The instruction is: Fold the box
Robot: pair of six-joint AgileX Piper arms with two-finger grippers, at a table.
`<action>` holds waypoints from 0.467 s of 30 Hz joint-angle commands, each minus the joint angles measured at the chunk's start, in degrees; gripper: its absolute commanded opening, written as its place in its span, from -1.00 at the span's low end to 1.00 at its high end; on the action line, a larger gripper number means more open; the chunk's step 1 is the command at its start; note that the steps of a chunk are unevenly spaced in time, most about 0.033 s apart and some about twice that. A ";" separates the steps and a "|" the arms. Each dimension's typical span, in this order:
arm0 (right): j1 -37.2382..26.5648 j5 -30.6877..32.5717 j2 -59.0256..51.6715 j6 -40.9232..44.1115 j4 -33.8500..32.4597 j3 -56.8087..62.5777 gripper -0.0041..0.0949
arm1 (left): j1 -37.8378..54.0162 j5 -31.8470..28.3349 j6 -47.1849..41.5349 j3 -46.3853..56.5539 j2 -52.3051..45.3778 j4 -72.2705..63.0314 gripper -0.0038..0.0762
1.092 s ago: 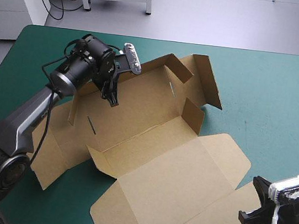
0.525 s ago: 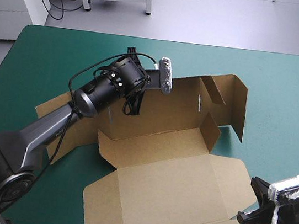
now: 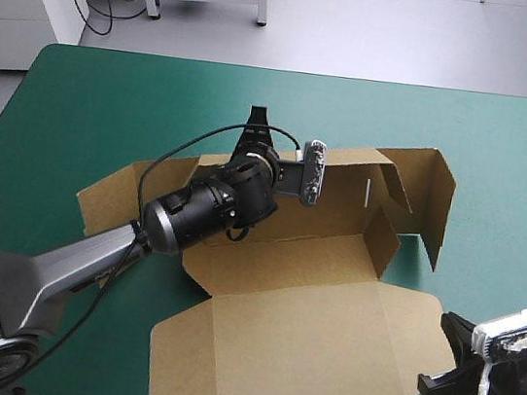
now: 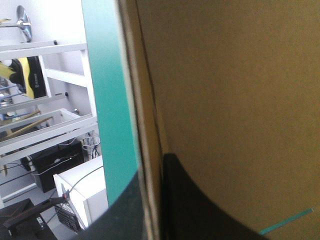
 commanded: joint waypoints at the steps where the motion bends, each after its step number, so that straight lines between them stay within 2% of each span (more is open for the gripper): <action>1: -0.35 -3.85 0.65 -1.28 -0.13 -1.23 -0.96 | -1.77 -4.41 -3.17 2.18 -4.43 3.66 -0.93; 6: -0.35 -3.85 0.65 -1.28 -0.09 -1.23 -0.96 | -3.04 -8.93 -7.50 8.33 -7.78 8.37 -0.93; 14: -0.35 -3.85 0.65 -1.28 0.00 -1.23 -0.96 | -5.58 -14.13 -16.38 17.40 -11.33 24.97 -0.93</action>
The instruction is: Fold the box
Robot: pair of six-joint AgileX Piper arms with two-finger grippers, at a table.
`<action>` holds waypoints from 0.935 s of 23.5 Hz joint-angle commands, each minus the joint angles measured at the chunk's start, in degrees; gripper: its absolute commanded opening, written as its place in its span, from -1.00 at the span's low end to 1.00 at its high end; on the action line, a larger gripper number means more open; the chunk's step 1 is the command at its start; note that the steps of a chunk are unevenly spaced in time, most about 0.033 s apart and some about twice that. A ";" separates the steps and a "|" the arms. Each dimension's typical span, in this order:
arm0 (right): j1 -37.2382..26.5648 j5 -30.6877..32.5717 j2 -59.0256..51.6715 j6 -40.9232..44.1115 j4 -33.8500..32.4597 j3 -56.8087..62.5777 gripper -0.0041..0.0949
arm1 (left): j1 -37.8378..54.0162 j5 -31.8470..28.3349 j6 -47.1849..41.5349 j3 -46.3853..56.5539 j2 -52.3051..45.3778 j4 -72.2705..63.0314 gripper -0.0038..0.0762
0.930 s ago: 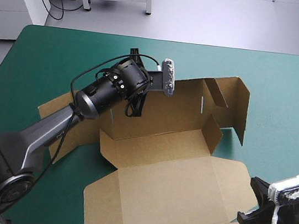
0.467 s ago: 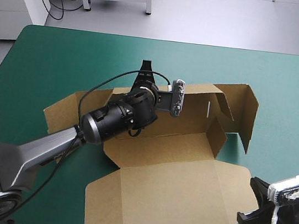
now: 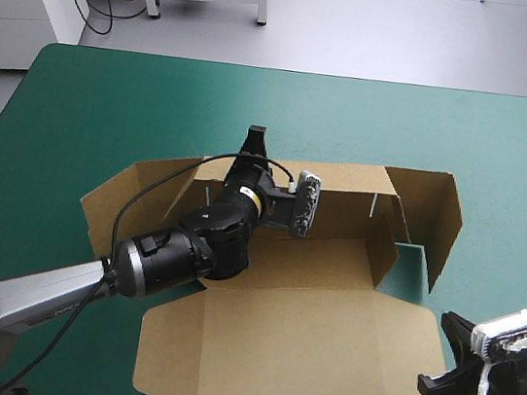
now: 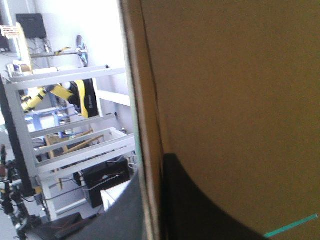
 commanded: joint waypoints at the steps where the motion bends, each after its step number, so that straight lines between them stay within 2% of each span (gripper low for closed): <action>1: -0.35 -3.85 0.65 -0.64 -0.06 -1.23 -0.96 | -0.78 -4.24 -3.14 1.20 -3.18 10.58 -0.93; 6: -0.35 -3.85 0.65 -0.64 -0.06 -1.23 -0.96 | -0.78 -7.61 -5.57 2.22 -3.18 14.34 -0.93; 10: -0.35 -3.85 0.65 -0.64 -0.06 -1.23 -0.96 | -0.78 -6.78 -12.34 3.74 -3.41 14.55 -0.93; 16: -0.35 -3.85 0.65 -0.64 -0.06 -1.23 -0.93 | -0.91 -6.33 -15.51 9.43 -3.41 16.74 -0.93; 18: -0.35 -3.85 0.65 -0.64 -0.06 -1.23 -0.84 | -1.61 -4.99 -18.95 10.88 -3.41 21.27 -0.93; 20: -0.35 -3.85 0.65 -0.64 -0.06 -1.23 -0.61 | -3.05 -3.07 -22.36 11.67 -3.41 26.70 -0.93; 22: -0.35 -3.85 0.66 -0.64 -0.16 -1.23 -0.30 | -4.38 -1.60 -23.95 11.67 -3.41 28.10 -0.93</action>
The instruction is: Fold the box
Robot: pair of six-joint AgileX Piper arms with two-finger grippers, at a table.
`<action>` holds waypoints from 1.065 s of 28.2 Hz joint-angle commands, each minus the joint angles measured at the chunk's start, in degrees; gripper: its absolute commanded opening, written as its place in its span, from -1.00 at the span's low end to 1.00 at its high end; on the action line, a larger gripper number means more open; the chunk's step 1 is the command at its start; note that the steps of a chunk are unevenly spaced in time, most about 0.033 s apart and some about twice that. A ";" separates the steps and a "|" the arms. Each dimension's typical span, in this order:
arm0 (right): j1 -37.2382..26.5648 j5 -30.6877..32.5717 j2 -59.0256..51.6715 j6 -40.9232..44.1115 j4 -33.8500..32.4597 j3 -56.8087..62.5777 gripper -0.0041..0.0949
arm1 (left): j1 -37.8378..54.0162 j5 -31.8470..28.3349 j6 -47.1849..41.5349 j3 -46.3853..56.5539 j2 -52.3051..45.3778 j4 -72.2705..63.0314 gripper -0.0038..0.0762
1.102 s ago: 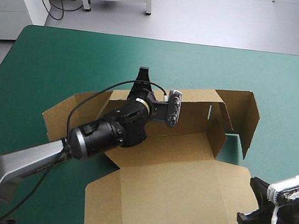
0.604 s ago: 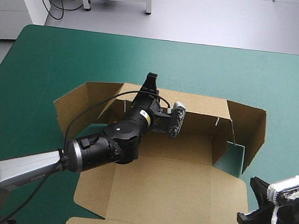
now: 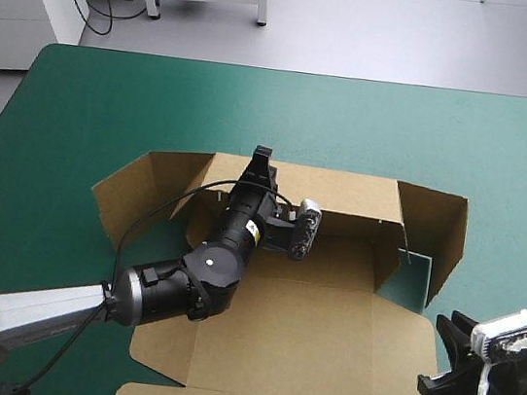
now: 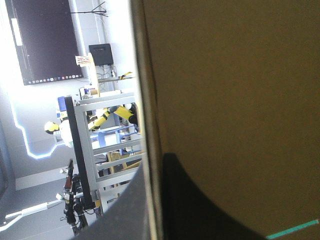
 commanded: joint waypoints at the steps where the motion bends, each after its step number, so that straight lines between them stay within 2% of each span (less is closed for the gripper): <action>1: -0.35 -3.85 0.66 -0.41 -0.21 -1.23 -0.10 | -1.94 4.15 -2.01 -0.72 -1.81 2.59 -0.93; 3: -0.35 -4.21 0.77 -0.41 -0.43 -1.23 0.28 | -3.01 5.74 -3.60 -0.72 -1.81 2.46 -0.93; 5: -0.35 -4.84 0.90 -0.29 -1.50 -1.23 0.46 | -3.59 6.36 -4.62 -0.72 -1.81 2.46 -0.93; 7: -0.35 -5.44 1.77 1.49 -3.62 -1.23 0.56 | -4.01 6.46 -4.75 -0.72 -1.81 2.46 -0.93; 11: -0.35 -6.07 6.36 5.53 -8.12 -3.06 0.57 | -4.24 6.69 -4.75 -0.72 -1.81 2.46 -0.93; 15: -0.35 -9.69 12.97 9.06 -11.86 -7.30 0.57 | -4.24 7.19 -4.75 -0.72 -1.81 3.09 -0.93; 17: -0.35 -10.08 17.68 11.64 -15.73 -11.00 0.57 | -4.24 7.42 -4.75 -0.72 -1.81 3.51 -0.93; 22: -0.46 -4.41 31.07 15.74 -23.79 -23.13 0.61 | -4.24 8.03 -4.75 -0.72 -1.69 4.12 -0.93; 27: -4.31 -3.42 43.21 11.62 -22.15 -35.57 0.61 | -4.24 8.19 -4.91 -0.72 -1.21 4.96 -0.93; 30: -9.34 -2.10 49.84 3.89 -13.65 -43.43 0.61 | -4.45 8.69 -6.18 -0.72 -1.21 4.96 -0.93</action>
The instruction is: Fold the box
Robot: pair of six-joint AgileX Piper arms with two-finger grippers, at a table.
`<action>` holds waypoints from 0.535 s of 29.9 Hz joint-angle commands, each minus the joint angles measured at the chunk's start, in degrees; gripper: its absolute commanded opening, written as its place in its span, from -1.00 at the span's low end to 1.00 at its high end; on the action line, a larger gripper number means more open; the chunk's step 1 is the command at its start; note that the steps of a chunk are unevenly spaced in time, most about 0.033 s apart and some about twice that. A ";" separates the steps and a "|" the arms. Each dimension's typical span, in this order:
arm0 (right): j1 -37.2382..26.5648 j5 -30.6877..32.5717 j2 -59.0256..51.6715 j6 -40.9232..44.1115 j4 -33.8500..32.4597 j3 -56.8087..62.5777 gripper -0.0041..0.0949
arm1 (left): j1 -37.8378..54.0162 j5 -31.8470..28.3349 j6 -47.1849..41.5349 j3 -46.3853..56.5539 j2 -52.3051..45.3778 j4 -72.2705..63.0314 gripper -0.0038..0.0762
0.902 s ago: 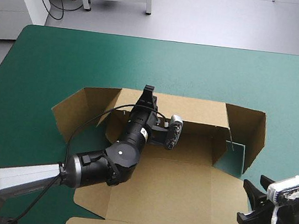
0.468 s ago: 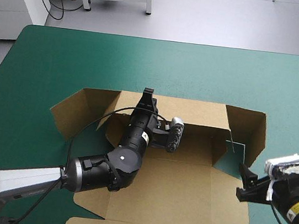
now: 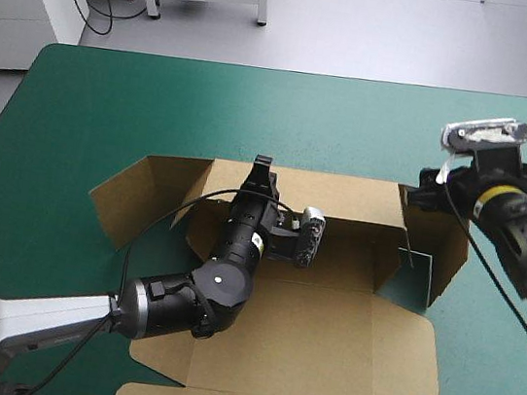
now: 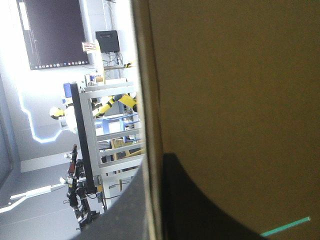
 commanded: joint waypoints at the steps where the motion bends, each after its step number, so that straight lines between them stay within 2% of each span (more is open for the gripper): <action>1: -5.51 -0.17 5.94 -8.69 8.59 -9.87 0.61 | -0.62 2.58 -1.18 -1.23 -1.89 3.04 -0.93; 3: -9.49 3.84 10.64 -14.93 15.97 -15.17 0.61 | -0.62 2.58 -1.31 -1.23 -1.89 3.30 -0.93; 8: -17.37 15.69 21.71 -21.38 27.19 -27.32 0.61 | -0.62 2.68 -3.91 -1.23 -1.89 4.59 -0.93; 12: -20.61 23.91 29.35 -23.48 30.31 -33.91 0.61 | -0.62 2.68 -4.03 -1.23 -1.89 5.16 -0.93; 16: -21.90 23.75 30.85 -23.75 31.24 -32.98 0.61 | -0.75 3.10 -4.12 -1.23 -1.89 5.16 -0.93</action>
